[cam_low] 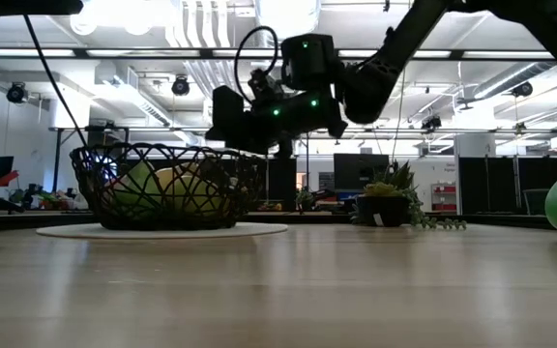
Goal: Build produce basket
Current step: Put the green apple into the wire basket
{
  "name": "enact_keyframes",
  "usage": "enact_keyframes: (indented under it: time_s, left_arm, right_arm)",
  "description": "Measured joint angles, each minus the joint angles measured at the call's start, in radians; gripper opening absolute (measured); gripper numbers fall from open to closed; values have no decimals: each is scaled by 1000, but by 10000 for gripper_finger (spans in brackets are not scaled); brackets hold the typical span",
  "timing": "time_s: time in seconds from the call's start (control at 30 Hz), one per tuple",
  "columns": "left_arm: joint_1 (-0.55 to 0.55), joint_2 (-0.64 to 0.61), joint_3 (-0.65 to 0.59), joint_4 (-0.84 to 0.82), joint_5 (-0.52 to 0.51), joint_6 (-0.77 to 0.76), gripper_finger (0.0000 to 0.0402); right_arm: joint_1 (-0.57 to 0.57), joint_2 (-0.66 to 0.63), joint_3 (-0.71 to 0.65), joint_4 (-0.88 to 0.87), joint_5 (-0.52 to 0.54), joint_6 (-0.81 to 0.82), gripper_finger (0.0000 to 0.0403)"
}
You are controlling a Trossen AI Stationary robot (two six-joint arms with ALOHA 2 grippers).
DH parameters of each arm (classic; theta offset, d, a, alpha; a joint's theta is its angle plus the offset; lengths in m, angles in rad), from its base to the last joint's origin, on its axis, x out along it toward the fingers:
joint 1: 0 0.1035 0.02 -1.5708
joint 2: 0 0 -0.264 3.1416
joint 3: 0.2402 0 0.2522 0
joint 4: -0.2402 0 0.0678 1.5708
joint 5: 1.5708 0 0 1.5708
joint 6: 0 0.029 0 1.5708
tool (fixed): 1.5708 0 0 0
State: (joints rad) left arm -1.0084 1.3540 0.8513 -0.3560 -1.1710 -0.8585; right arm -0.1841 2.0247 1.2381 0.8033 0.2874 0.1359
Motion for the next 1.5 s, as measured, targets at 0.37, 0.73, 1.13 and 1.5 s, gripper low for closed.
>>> enact_keyframes:
  time_s: [0.37,0.73,1.13,1.5]
  left_arm:
    - [0,0,-9,1,-17,-25,357]
    - [0,1,-118,58,-68,-156,357]
    - [12,1,-150,97,-115,-149,357]
    - [75,1,-150,93,-111,-90,357]
  right_arm:
    - [66,-306,0,-564,107,-197,218]
    - [350,-702,-11,-1565,106,190,196]
    - [610,-860,-246,-2079,2,959,212]
    - [476,-768,-261,-2103,-206,605,347]
